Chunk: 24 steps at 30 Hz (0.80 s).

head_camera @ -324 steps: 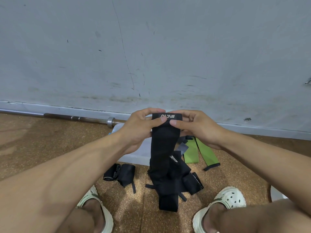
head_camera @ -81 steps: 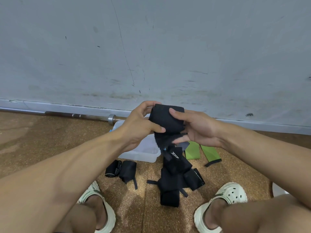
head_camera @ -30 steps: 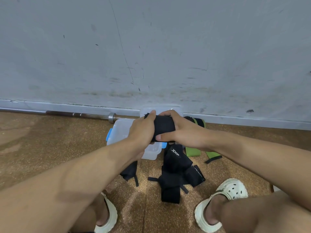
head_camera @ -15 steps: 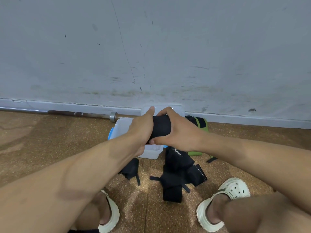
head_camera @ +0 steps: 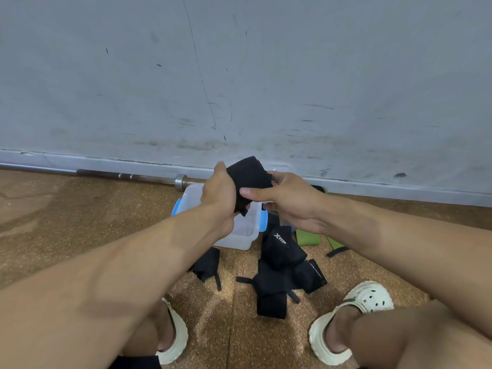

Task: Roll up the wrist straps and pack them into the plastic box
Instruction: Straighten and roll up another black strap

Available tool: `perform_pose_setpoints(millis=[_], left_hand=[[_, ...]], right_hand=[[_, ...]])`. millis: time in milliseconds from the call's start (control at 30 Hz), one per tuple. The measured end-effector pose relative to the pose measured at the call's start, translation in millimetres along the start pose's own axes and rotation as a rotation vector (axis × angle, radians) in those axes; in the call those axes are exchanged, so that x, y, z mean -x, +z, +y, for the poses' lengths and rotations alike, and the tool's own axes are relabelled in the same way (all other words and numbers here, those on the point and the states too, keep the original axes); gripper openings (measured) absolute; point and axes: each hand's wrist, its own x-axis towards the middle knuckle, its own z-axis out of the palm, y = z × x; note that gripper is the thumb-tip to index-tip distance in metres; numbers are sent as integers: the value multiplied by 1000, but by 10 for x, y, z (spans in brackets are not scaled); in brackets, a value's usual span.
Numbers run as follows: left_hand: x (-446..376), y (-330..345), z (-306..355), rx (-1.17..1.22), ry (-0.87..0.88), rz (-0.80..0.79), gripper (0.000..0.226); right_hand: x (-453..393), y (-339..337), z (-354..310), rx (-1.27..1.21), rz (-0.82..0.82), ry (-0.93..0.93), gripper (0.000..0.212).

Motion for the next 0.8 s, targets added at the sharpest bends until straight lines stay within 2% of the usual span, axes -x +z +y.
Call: perform_pose_setpoints(millis=[133, 267, 433, 667, 800], left_hand=[[18, -43, 15, -29, -14, -72, 51], [1, -104, -23, -185, -2, -102, 46], [-86, -239, -48, -382, 10, -115, 31], [-208, -511, -11, -510, 0, -180, 31], [-276, -662, 48, -821, 82, -220, 26]], right_hand=[[-12, -4, 47, -141, -27, 5, 42], [-45, -52, 42, -313, -33, 17, 37], [-106, 1, 59, -239, -12, 115, 31], [-229, 253, 94, -196, -21, 231, 32], [-396, 293, 253, -89, -33, 266, 43]])
